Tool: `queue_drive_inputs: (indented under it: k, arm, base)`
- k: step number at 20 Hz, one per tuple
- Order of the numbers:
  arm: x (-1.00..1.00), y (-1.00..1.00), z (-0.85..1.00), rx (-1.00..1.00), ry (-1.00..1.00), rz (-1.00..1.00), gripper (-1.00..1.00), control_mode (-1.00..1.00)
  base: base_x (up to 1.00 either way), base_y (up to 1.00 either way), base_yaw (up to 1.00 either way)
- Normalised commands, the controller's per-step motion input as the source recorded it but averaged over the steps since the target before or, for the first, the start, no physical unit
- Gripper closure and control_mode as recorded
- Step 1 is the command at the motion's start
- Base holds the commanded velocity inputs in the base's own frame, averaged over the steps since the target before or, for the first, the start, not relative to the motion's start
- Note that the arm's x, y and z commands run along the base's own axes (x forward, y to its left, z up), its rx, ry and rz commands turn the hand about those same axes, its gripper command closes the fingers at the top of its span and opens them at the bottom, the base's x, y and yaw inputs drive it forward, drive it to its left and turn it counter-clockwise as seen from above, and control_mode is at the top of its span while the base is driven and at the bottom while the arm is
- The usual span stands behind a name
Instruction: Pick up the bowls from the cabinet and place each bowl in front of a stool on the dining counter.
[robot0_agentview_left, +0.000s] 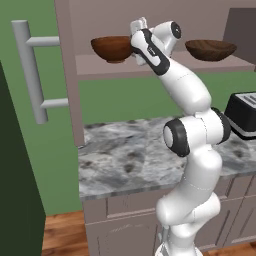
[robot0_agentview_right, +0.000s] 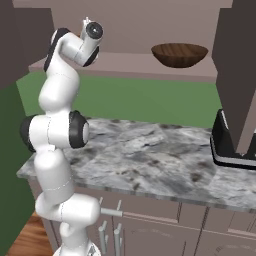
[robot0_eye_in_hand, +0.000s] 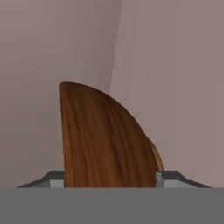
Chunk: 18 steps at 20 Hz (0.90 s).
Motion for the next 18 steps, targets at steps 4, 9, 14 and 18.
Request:
queue_drive_inputs:
  k: [4, 9, 14, 18]
  arm:
    - [0.00, 0.03, -0.11, 0.00, 0.07, 0.00, 1.00, -1.00]
    - [0.00, 0.05, -0.05, 0.00, 0.01, 0.00, 1.00, -1.00]
    - [0.00, 0.00, 0.00, 0.00, -0.04, 0.00, 1.00, -1.00]
    - [-0.12, 0.00, 0.00, 0.00, -0.13, 0.00, 1.00, -1.00]
  base:
    - [0.00, 0.00, 0.00]
    - [0.00, 0.00, 0.00]
    - [0.00, 0.00, 0.00]
    - [0.00, 0.00, 0.00]
